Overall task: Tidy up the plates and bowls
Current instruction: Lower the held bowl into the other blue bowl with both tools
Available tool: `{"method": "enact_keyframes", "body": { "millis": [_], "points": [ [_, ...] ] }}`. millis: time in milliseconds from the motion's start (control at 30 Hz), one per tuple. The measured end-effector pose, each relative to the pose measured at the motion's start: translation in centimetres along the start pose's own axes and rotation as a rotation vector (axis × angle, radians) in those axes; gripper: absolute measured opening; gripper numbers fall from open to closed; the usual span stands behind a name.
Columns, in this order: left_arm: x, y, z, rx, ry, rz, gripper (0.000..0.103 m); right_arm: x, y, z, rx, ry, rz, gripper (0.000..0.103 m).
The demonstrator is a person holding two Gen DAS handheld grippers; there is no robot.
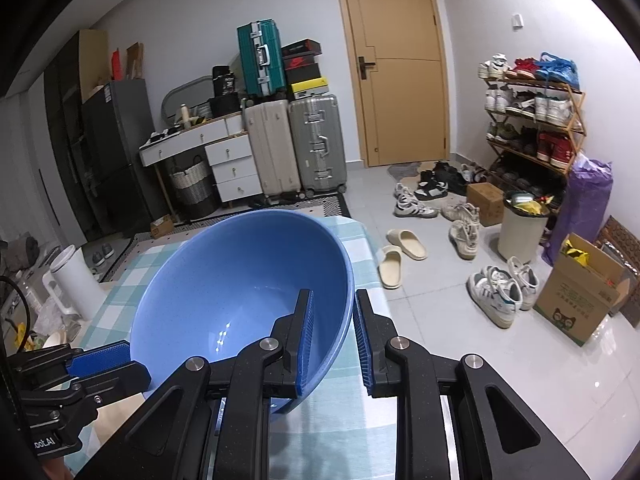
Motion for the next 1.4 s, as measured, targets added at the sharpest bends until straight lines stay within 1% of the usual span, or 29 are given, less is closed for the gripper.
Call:
{"method": "enact_keyframes", "body": {
  "millis": [200,500,867,1400],
  "points": [
    [-1.3,0.0,2.3,-0.021,-0.021,-0.004,0.031,1.4,0.4,2.3,-0.015,-0.025,0.020,0.021],
    [-1.8,0.3,5.2,-0.050,-0.049,0.001,0.031,3.4,1.3,4.9,-0.031,-0.053,0.049,0.021],
    [-0.1,0.4,8.0,-0.067,-0.077,0.021,0.031,5.7,2.2,6.8,-0.041,-0.070,0.077,0.021],
    [3.5,1.3,10.3,-0.043,-0.119,0.060,0.032,8.6,3.7,6.9,-0.063,-0.057,0.120,0.021]
  ]
}}
Point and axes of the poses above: each gripper's, at about its wrist camera, not at the fingertips, and x roughly the way its jaws point, z to its left, y to its underside, the point moved 10 cm from there along x, roughly the way its jaws point, and after that the axes turned 1 degree about -x, right-handed, at the moved point
